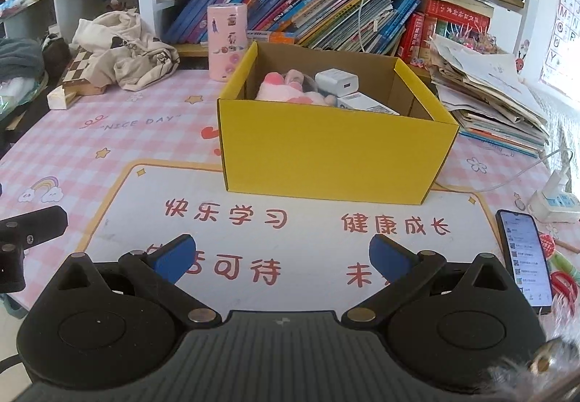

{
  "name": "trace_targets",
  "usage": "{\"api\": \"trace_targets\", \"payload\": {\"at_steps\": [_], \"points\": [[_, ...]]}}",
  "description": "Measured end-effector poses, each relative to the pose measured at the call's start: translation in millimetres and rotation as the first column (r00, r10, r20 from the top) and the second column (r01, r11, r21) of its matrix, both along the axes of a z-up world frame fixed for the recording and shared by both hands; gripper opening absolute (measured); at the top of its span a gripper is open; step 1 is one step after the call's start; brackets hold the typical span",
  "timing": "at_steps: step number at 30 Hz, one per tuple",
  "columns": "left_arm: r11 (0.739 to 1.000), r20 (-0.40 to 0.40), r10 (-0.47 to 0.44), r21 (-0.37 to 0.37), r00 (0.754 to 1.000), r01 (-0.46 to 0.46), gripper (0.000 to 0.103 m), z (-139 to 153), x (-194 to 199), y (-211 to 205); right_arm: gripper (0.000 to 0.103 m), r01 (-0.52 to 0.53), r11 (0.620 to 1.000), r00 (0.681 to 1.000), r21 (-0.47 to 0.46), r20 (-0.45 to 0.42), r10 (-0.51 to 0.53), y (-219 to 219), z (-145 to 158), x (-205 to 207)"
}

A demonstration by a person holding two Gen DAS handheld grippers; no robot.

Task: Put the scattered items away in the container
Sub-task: 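Lift both tools out of the yellow box and pull back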

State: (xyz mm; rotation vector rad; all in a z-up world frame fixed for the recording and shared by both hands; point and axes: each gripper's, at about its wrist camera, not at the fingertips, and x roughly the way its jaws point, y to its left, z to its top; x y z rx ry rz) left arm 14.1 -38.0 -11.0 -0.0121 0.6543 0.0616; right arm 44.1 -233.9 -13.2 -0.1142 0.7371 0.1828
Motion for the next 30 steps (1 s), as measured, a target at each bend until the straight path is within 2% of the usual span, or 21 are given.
{"api": "trace_targets", "payload": {"at_steps": [30], "points": [[1.0, 0.011, -0.018, -0.009, 1.0, 0.018, 0.103, 1.5, 0.3, 2.0, 0.103, 0.004, 1.0, 1.0, -0.016, -0.01, -0.004, 3.1, -0.8, -1.8]]}}
